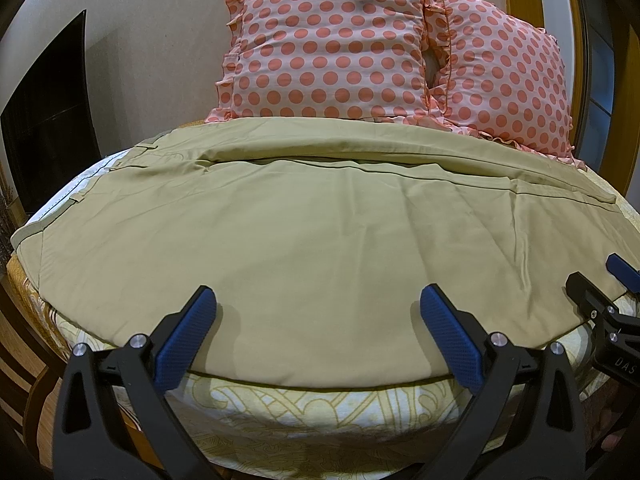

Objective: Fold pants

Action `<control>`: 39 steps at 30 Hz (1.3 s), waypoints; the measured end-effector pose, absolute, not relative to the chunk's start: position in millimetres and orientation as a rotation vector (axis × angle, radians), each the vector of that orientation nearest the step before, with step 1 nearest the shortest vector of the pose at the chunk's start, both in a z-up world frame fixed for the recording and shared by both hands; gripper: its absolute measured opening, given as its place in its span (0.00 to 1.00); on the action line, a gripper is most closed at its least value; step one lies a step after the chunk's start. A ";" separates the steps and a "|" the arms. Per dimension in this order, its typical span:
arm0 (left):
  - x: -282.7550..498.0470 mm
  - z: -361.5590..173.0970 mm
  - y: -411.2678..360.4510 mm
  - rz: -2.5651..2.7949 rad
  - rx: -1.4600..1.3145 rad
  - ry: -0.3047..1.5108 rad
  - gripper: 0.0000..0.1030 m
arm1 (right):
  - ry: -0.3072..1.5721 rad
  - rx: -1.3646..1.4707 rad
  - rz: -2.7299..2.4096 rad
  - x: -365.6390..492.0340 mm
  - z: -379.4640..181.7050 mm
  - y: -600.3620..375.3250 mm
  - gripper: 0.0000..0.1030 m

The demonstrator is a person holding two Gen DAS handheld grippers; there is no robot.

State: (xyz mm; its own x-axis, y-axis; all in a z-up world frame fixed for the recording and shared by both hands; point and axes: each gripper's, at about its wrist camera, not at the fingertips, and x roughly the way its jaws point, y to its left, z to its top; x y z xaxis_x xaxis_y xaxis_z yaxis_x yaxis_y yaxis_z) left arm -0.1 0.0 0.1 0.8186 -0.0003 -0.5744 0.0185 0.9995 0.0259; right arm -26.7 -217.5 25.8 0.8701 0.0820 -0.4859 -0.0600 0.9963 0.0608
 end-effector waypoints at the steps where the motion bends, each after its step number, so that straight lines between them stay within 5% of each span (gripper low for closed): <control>1: -0.1 0.1 0.0 -0.010 0.031 0.612 0.98 | 0.511 0.044 0.074 -26.8 25.7 -217.8 0.99; 28: 0.7 1.1 0.8 -0.018 0.032 0.620 0.98 | 0.527 0.053 0.117 -24.3 25.1 -219.2 0.99; 39: 35.3 55.2 6.8 -0.010 0.019 0.542 0.98 | 0.571 0.230 -0.077 98.4 101.6 -345.1 0.99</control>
State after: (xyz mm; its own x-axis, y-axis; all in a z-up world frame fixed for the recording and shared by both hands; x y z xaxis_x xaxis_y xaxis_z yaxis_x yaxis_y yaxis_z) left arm 35.4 6.8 55.2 0.8567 -0.0043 -0.5158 0.0144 0.9998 0.0156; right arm 98.4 -345.1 101.6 0.8392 -0.0084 -0.5437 0.1355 0.9716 0.1941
